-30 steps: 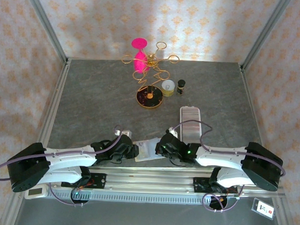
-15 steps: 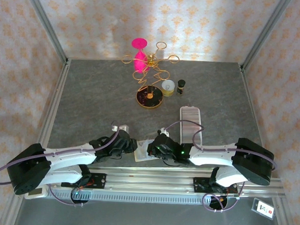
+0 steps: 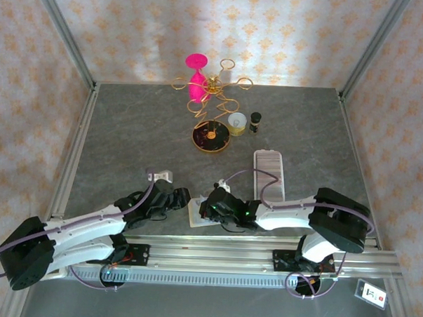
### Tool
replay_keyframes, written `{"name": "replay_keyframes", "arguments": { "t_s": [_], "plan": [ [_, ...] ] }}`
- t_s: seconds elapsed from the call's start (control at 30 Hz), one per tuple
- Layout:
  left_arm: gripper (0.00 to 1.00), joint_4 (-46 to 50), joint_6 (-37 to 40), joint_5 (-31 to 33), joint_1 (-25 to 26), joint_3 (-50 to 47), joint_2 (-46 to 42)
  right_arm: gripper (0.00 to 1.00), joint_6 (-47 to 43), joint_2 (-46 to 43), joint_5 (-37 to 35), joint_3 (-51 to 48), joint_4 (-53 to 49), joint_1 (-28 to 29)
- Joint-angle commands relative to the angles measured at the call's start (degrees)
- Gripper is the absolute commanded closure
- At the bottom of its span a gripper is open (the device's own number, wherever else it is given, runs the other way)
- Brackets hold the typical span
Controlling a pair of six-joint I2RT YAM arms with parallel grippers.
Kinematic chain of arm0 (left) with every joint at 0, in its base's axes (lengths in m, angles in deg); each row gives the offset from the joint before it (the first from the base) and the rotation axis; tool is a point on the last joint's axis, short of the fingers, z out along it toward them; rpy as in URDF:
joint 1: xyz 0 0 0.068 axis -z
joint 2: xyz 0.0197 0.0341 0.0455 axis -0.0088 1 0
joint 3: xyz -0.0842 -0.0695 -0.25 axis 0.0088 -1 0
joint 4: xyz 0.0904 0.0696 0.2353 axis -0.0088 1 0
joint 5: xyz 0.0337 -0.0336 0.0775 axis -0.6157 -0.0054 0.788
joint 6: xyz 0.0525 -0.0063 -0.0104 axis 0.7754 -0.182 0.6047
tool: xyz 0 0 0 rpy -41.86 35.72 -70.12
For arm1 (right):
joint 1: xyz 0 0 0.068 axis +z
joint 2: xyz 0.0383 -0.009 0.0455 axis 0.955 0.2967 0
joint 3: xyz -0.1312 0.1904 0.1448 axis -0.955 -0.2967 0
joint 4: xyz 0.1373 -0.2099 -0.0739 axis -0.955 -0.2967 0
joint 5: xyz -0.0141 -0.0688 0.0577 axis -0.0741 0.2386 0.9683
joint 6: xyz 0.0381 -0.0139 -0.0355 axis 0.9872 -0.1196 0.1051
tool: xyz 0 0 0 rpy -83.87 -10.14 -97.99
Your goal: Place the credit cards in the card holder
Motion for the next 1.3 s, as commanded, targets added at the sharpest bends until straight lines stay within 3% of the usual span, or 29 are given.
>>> {"name": "replay_keyframes", "arguments": {
  "t_s": [0.0,0.3,0.67,0.93,1.0,1.1,1.2,1.27],
  "plan": [
    [0.47,3.46,-1.42,1.48,-0.31,-1.56,-1.65,0.90,0.02,1.75,0.99,1.82,3.18,0.82],
    [0.49,4.83,-1.60,-0.12,-0.28,-2.64,-2.40,0.87,-0.46,3.62,2.08,2.84,5.61,0.94],
    [0.52,2.32,-1.49,-3.72,-0.30,-3.59,-1.64,0.77,-1.82,1.13,0.15,1.90,3.04,0.89],
    [0.58,2.85,-1.18,-5.34,-0.23,-2.80,-2.16,0.77,-6.40,-2.53,-5.35,3.09,-3.52,0.93],
    [0.57,3.49,-0.90,-5.43,-0.23,-2.60,-3.12,0.77,-11.74,-6.27,-6.88,2.85,-3.16,0.95],
    [0.55,5.21,-0.16,-6.00,-0.11,-1.80,-4.15,0.73,-27.26,-14.46,-8.96,3.85,-6.08,0.24],
    [0.55,6.31,-0.01,-6.05,0.64,-1.05,-4.51,0.73,-48.31,-23.56,-12.75,6.03,-11.14,0.02],
    [0.55,5.75,-0.43,-6.00,1.68,-0.79,-4.53,0.73,-64.56,-29.44,-11.33,5.95,-12.91,0.02]
  ]
}}
